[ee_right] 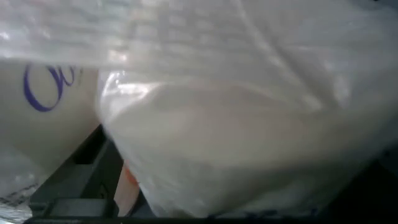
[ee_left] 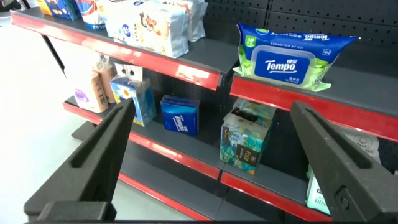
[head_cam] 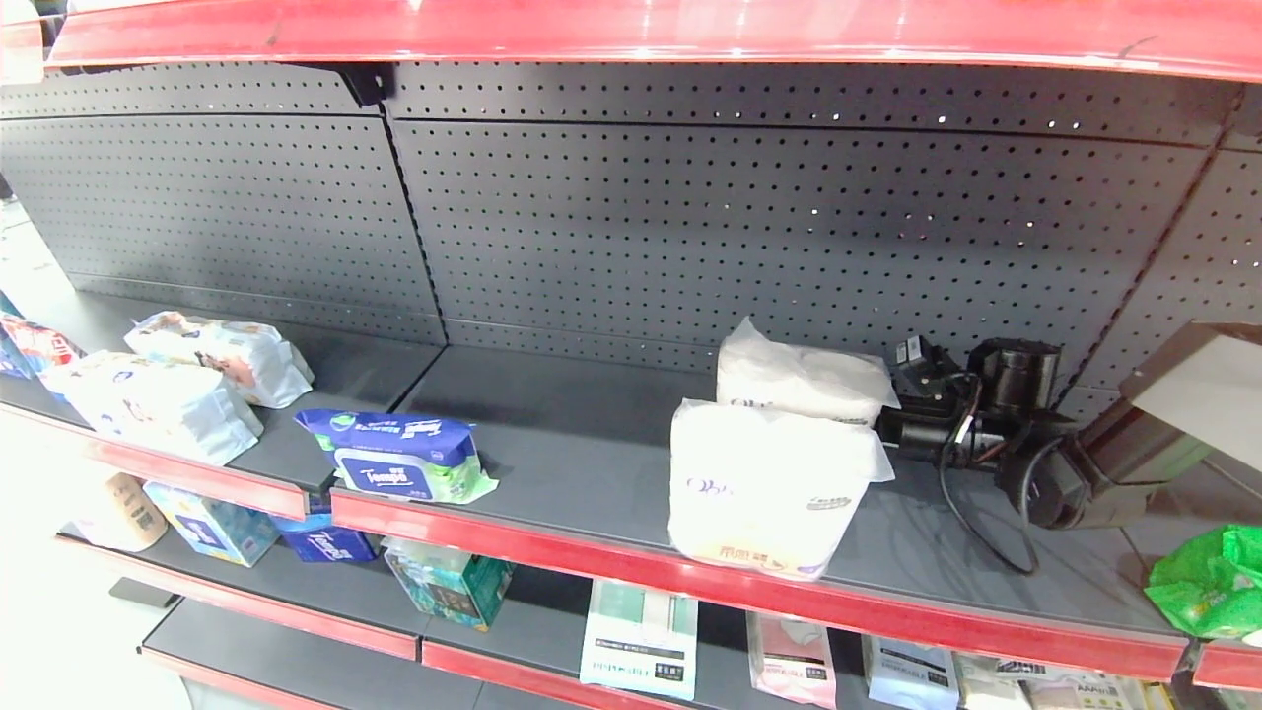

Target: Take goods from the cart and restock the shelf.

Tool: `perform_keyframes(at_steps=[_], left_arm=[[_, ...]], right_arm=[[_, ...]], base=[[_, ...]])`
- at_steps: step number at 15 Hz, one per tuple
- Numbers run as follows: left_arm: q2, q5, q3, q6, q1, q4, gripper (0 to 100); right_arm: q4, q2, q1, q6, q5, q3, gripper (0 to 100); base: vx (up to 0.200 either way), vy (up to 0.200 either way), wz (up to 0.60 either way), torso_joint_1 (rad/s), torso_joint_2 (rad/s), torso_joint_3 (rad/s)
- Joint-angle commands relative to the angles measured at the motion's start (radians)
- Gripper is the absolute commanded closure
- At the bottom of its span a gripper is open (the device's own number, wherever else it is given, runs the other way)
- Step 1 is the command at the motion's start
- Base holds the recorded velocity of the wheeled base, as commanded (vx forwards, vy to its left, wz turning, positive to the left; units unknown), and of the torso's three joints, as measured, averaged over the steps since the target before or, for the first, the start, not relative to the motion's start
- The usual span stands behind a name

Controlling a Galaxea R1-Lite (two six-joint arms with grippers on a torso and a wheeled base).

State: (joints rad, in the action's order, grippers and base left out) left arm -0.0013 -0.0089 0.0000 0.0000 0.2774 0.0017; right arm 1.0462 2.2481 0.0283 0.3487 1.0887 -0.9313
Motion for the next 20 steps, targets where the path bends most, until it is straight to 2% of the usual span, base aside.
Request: perform_keyframes(at_steps=[1,9,15,20], left_arm=[[0.001,0.0,0.0,0.0,0.0,0.0,0],[0.001,0.001,0.0,0.002,0.0,0.0,0],[0.001,0.0,0.0,0.0,0.0,0.0,0],[0.001,0.001,0.0,0.0,0.0,0.0,0]], right_arm=[[0.008,-0.042,-0.005,-0.002,-0.001,0.009,0],[0.006,-0.189,-0.068,-0.005,-0.03,0.152,0],[-0.075,-0.275,-0.114,-0.001,-0.087,0.233,0],[-0.195,-0.476,-0.182,-0.004,-0.25,0.419,0]], base=[[0.0,0.0,0.0,0.0,0.0,0.0],[0.0,0.0,0.0,0.0,0.0,0.0],[0.0,0.0,0.0,0.0,0.0,0.0],[0.0,0.0,0.0,0.0,0.0,0.0]])
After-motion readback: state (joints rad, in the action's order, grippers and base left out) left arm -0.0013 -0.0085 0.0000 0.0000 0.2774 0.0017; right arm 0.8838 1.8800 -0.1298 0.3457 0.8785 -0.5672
